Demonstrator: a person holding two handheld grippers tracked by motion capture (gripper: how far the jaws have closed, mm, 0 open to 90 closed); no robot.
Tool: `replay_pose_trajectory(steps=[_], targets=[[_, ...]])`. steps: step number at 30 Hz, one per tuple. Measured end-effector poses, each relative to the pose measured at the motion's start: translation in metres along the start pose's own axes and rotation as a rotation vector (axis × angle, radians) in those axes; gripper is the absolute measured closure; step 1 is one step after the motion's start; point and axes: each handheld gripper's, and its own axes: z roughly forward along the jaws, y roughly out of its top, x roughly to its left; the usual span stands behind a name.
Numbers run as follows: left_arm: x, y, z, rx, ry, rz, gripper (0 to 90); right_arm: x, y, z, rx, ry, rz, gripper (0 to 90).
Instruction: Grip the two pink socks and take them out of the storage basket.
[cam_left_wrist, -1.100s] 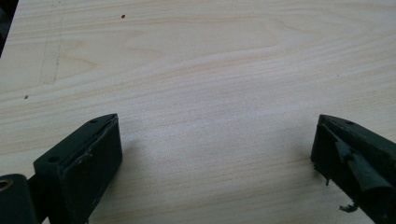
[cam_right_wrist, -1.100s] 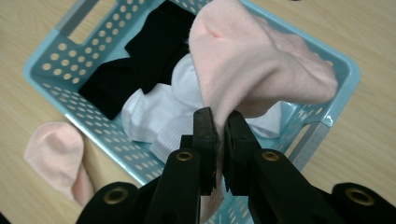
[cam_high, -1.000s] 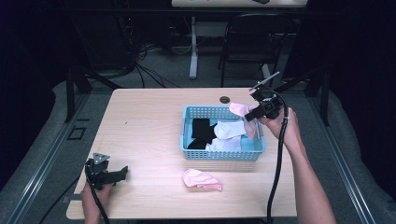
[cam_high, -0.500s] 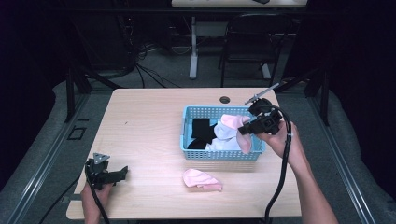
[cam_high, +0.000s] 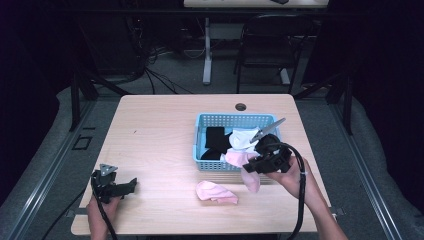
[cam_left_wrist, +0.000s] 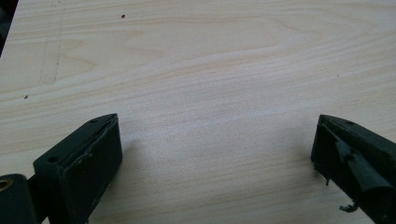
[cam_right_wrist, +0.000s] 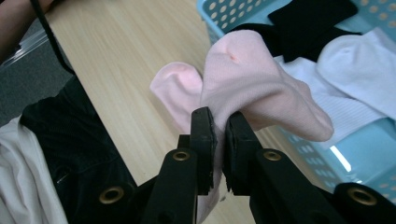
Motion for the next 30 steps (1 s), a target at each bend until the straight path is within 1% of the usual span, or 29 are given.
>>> replay_pose_trajectory(steps=[3, 4, 5, 7, 9, 10, 13, 15, 16, 17, 19, 21, 22, 23, 24, 26, 28, 29, 30], targets=[[0.0, 0.0, 0.0, 0.0, 0.0, 0.001, 2.0, 0.006, -0.007, 0.011, 0.016, 0.022, -0.01, 83.2], [0.0, 0.0, 0.0, 0.0, 0.0, 0.0, 2.0, 0.007, -0.01, 0.016, 0.013, 0.038, -0.003, 83.2], [0.0, 0.0, 0.0, 0.0, 0.0, 0.0, 2.0, 0.007, -0.012, 0.021, 0.021, 0.05, -0.007, 83.2], [0.0, 0.0, 0.0, 0.001, 0.0, 0.001, 2.0, 0.006, -0.017, 0.032, 0.049, 0.061, -0.011, 82.9], [0.0, 0.0, 0.0, -0.001, 0.0, 0.001, 2.0, 0.007, -0.022, 0.043, 0.052, 0.078, 0.001, 82.7], [0.0, 0.0, 0.0, 0.001, 0.0, 0.001, 2.0, 0.006, -0.025, 0.05, 0.065, 0.085, 0.003, 82.6], [0.0, 0.0, 0.0, 0.0, 0.0, 0.001, 2.0, 0.004, -0.032, 0.065, 0.079, 0.103, 0.014, 82.5], [0.0, 0.0, 0.0, 0.0, 0.0, 0.0, 2.0, 0.002, -0.036, 0.076, 0.098, 0.103, 0.008, 82.5], [0.0, 0.0, 0.0, 0.0, 0.0, 0.0, 2.0, 0.001, -0.039, 0.082, 0.098, 0.113, 0.022, 82.1], [0.0, 0.0, 0.0, 0.0, 0.0, 0.0, 2.0, 0.0, -0.04, 0.086, 0.106, 0.104, 0.02, 81.2], [0.0, 0.0, 0.0, 0.0, 0.0, 0.0, 2.0, -0.003, -0.043, 0.093, 0.123, 0.11, 0.021, 80.5], [0.0, 0.0, 0.0, 0.001, 0.0, 0.001, 2.0, -0.004, -0.046, 0.1, 0.124, 0.098, 0.028, 78.0], [0.0, 0.0, 0.0, 0.0, 0.0, 0.0, 2.0, -0.006, -0.048, 0.103, 0.125, 0.108, 0.037, 75.4], [0.0, 0.0, 0.0, 0.0, 0.0, 0.001, 2.0, -0.006, -0.05, 0.104, 0.133, 0.11, 0.035, 70.6], [0.0, 0.0, 0.0, 0.0, 0.0, 0.0, 2.0, -0.006, -0.051, 0.104, 0.127, 0.103, 0.039, 67.5], [0.0, 0.0, 0.0, 0.0, 0.0, 0.0, 2.0, -0.007, -0.054, 0.102, 0.132, 0.098, 0.03, 58.6], [0.0, 0.0, 0.0, 0.0, 0.0, 0.0, 2.0, -0.009, -0.057, 0.096, 0.123, 0.074, 0.037, 49.4], [0.0, 0.0, 0.0, 0.001, 0.0, 0.001, 2.0, -0.01, -0.059, 0.093, 0.116, 0.066, 0.039, 46.7], [0.0, 0.0, 0.0, 0.0, 0.0, 0.0, 2.0, -0.01, -0.061, 0.089, 0.099, 0.062, 0.054, 45.1]])
